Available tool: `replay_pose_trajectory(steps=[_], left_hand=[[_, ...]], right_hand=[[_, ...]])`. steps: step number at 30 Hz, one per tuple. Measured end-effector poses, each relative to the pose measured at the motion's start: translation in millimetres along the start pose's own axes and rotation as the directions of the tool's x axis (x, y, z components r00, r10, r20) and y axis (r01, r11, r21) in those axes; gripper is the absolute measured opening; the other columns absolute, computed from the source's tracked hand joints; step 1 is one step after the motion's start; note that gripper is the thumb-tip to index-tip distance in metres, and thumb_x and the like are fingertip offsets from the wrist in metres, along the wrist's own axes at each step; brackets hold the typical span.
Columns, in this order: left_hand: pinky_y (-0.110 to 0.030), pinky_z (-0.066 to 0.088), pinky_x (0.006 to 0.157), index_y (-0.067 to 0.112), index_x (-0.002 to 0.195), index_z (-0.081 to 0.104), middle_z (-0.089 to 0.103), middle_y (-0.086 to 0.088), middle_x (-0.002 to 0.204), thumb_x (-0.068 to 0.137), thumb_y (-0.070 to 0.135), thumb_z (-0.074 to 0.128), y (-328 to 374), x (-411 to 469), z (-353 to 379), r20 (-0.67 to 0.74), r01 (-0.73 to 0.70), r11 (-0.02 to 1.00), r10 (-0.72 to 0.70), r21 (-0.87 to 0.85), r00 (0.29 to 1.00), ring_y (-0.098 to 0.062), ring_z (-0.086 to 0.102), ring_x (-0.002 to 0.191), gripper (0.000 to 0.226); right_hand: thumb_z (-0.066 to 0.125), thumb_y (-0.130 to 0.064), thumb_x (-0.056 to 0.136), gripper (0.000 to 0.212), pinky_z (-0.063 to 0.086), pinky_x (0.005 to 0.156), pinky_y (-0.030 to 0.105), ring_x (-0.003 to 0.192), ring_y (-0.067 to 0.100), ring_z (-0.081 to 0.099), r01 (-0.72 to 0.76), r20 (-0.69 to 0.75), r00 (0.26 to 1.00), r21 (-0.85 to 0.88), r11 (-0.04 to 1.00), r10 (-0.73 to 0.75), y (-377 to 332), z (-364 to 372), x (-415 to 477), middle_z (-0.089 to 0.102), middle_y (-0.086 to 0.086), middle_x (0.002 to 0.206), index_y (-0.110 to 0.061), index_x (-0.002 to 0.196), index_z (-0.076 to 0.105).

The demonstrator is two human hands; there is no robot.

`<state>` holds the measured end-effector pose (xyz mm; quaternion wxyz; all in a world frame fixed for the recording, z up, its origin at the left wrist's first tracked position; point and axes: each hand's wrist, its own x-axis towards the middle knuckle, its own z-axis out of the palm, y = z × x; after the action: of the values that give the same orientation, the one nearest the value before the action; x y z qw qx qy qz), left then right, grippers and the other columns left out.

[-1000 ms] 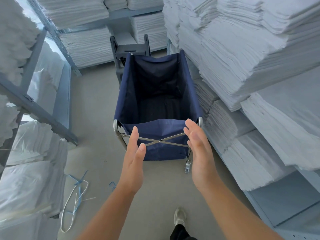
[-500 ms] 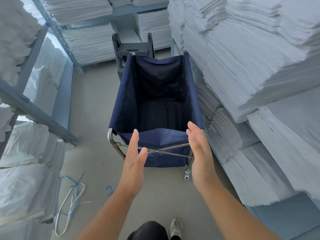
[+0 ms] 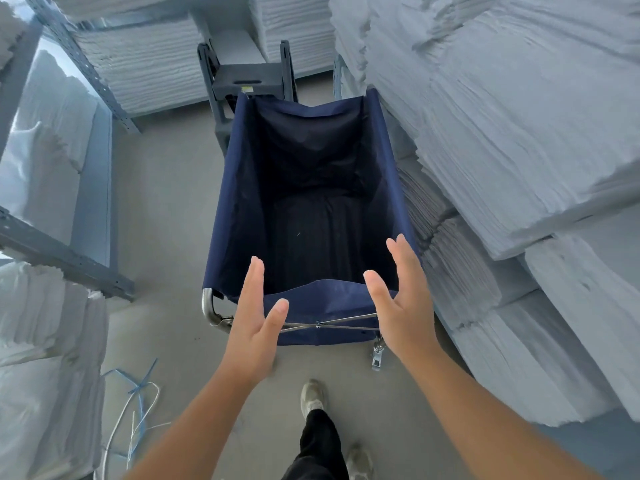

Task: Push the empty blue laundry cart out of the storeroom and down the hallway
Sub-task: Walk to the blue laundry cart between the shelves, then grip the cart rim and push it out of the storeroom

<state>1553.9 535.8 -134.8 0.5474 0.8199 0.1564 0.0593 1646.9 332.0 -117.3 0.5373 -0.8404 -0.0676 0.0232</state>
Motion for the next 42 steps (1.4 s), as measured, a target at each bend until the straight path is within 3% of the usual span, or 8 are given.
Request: replay_pose_trajectory(steps=[3, 6, 9, 13, 20, 30, 35, 42], left_hand=[[-0.013, 0.006, 0.114, 0.05, 0.148, 0.001, -0.003, 0.03, 0.161, 0.087, 0.062, 0.031, -20, 40, -13, 0.001, 0.002, 0.99, -0.002, 0.143, 1.0, 0.011, -0.001, 0.147, 0.069], [-0.027, 0.002, 0.118, 0.034, 0.156, 0.006, -0.006, 0.019, 0.164, 0.085, 0.068, 0.027, -48, 78, -26, -0.047, 0.041, 0.936, -0.026, 0.349, 0.999, 0.0, -0.008, 0.15, 0.082], [-0.041, 0.002, 0.122, 0.025, 0.157, 0.008, -0.006, 0.003, 0.167, 0.086, 0.076, 0.024, -85, 109, -41, -0.085, 0.081, 0.842, -0.042, 0.534, 0.996, -0.012, -0.012, 0.153, 0.088], [-0.047, 0.002, 0.121, 0.022, 0.156, 0.008, -0.002, -0.01, 0.167, 0.086, 0.076, 0.026, -136, 137, -58, -0.093, 0.111, 0.671, -0.063, 0.733, 0.994, -0.026, -0.009, 0.153, 0.09], [-0.053, 0.017, 0.119, 0.019, 0.155, 0.011, 0.006, -0.018, 0.165, 0.085, 0.075, 0.034, -197, 170, -71, -0.091, 0.171, 0.508, -0.18, 0.844, 0.98, -0.034, 0.003, 0.152, 0.093], [-0.055, 0.034, 0.111, 0.018, 0.153, 0.016, 0.006, -0.016, 0.163, 0.089, 0.048, 0.06, -209, 173, -66, -0.086, 0.148, 0.487, -0.147, 0.861, 0.985, -0.038, 0.012, 0.15, 0.083], [-0.055, 0.033, 0.111, 0.017, 0.153, 0.017, 0.002, -0.02, 0.163, 0.088, 0.042, 0.064, -209, 172, -66, -0.074, 0.131, 0.472, -0.138, 0.872, 0.988, -0.041, 0.011, 0.15, 0.083], [-0.055, 0.033, 0.111, 0.017, 0.153, 0.019, 0.0, -0.018, 0.163, 0.089, 0.031, 0.066, -210, 168, -67, -0.061, 0.118, 0.49, -0.132, 0.864, 0.989, -0.044, 0.01, 0.149, 0.081]], right_hand=[[0.046, -0.06, 0.088, 0.072, 0.024, 0.122, 0.039, 0.153, 0.012, 0.022, 0.064, -0.06, 0.995, -0.254, 0.965, -0.082, 23, 11, 32, 0.026, -0.003, 0.166, -0.025, 0.15, 0.041], [0.043, -0.062, 0.09, 0.073, 0.017, 0.123, 0.051, 0.156, 0.027, 0.014, 0.117, -0.019, 0.989, -0.474, 0.873, -0.143, 56, 18, 61, 0.021, 0.009, 0.167, -0.02, 0.15, 0.041], [0.037, -0.067, 0.091, 0.077, 0.014, 0.121, 0.056, 0.155, 0.033, 0.012, 0.115, 0.052, 0.993, -0.658, 0.744, -0.108, 92, 21, 86, 0.017, 0.013, 0.168, -0.019, 0.151, 0.039], [0.031, -0.07, 0.09, 0.081, 0.022, 0.117, 0.062, 0.153, 0.039, 0.018, 0.052, 0.065, 0.998, -0.795, 0.605, -0.002, 133, 17, 112, 0.021, 0.018, 0.166, -0.017, 0.151, 0.039], [0.026, -0.072, 0.089, 0.085, 0.037, 0.108, 0.061, 0.147, 0.043, 0.029, -0.017, 0.058, 0.987, -0.888, 0.46, 0.147, 186, 21, 134, 0.028, 0.022, 0.162, -0.015, 0.15, 0.041], [0.053, -0.059, 0.091, 0.077, 0.041, 0.107, 0.057, 0.147, 0.043, 0.03, -0.001, 0.067, 0.987, -0.909, 0.417, 0.148, 200, 23, 139, 0.025, 0.021, 0.163, -0.012, 0.151, 0.039], [0.042, -0.063, 0.09, 0.078, 0.044, 0.104, 0.056, 0.146, 0.043, 0.032, 0.006, 0.074, 0.986, -0.909, 0.417, 0.146, 197, 23, 139, 0.026, 0.02, 0.162, -0.013, 0.15, 0.04], [0.049, -0.06, 0.092, 0.078, 0.043, 0.107, 0.054, 0.148, 0.043, 0.029, 0.018, 0.09, 0.983, -0.914, 0.405, 0.159, 195, 22, 135, 0.023, 0.02, 0.164, -0.012, 0.153, 0.036]])
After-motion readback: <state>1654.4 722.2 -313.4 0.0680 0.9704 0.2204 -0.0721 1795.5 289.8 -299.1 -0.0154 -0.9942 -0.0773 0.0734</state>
